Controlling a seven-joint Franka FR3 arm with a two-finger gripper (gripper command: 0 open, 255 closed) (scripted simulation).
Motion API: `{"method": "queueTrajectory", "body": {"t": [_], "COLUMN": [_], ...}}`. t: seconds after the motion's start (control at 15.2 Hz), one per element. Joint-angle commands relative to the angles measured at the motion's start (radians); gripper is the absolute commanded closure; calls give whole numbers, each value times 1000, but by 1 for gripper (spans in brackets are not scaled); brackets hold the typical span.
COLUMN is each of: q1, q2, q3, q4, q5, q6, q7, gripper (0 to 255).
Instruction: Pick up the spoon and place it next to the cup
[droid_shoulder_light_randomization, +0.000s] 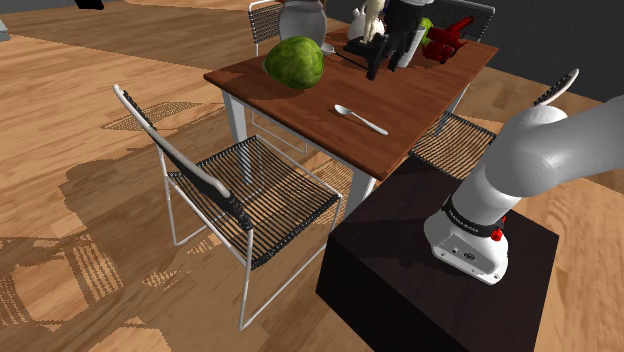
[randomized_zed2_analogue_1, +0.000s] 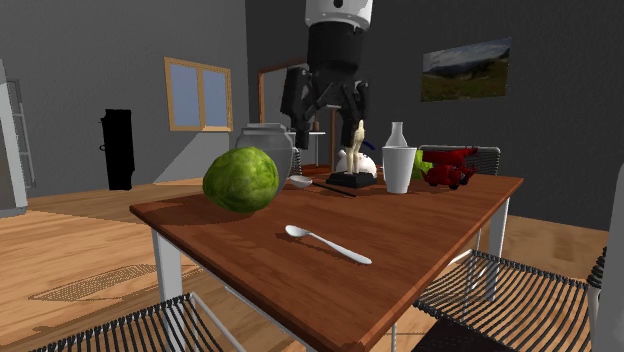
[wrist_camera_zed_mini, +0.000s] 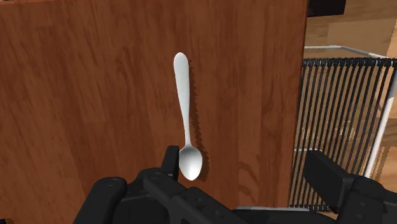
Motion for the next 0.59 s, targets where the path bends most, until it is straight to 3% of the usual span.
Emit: {"method": "queueTrajectory", "body": {"t": [0.0, 0.53], "q1": [-3, -61], "q2": [27, 204], "q3": [5, 9], "q4": [-53, -206], "q5": [-25, -166], "q6": [88, 443], "q7": [-13, -51], "gripper": [0, 0]}}
